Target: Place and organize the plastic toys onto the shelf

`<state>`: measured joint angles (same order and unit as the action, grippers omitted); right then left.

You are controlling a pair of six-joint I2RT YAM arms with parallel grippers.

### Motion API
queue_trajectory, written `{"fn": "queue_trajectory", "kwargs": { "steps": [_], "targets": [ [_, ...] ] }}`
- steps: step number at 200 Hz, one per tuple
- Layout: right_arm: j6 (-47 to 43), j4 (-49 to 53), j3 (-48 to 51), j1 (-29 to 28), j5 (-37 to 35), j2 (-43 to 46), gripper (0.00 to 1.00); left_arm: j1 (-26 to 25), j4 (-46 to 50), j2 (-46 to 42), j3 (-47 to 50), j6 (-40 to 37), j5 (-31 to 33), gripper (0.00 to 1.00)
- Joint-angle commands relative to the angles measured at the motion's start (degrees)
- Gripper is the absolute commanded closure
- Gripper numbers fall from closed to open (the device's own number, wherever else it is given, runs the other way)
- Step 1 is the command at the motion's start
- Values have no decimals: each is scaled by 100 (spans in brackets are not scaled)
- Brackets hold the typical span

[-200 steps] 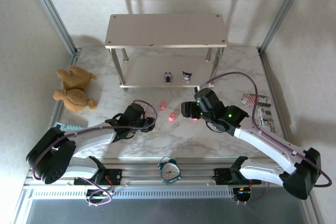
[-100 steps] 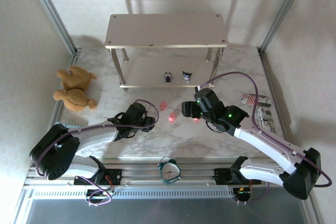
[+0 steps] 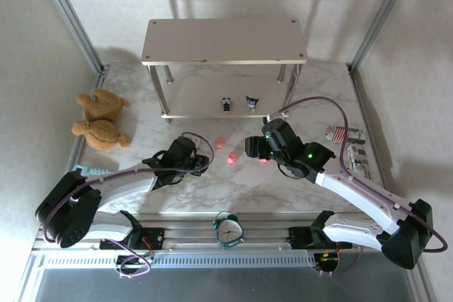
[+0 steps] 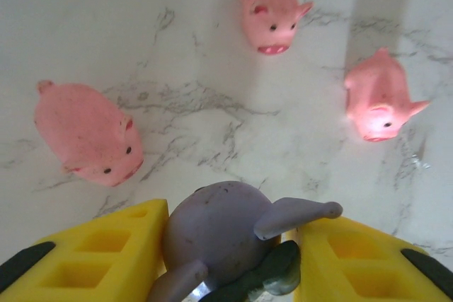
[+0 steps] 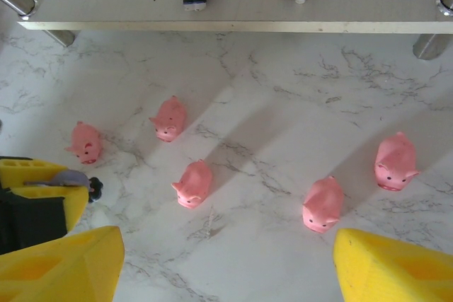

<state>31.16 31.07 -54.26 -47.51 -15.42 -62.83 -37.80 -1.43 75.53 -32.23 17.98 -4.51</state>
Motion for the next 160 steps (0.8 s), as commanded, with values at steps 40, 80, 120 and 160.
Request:
{"fn": "queue_trajectory", "kwargs": {
  "steps": [40, 80, 120, 160],
  "targets": [
    [97, -119, -6, -37, -138, 45, 22, 362, 504, -25, -1176, -815, 50, 68],
    [61, -84, -49, -39, -150, 34, 22, 1003, 694, 639, -2123, -1363, -326, 68],
    [24, -77, -66, -37, -192, 34, 22, 1426, 1008, 1516, -3136, -1803, -660, 68],
    [-62, -81, -173, -21, -227, -79, 21, 1724, 1147, 2195, -3735, -2000, -834, 69]
  ]
}}
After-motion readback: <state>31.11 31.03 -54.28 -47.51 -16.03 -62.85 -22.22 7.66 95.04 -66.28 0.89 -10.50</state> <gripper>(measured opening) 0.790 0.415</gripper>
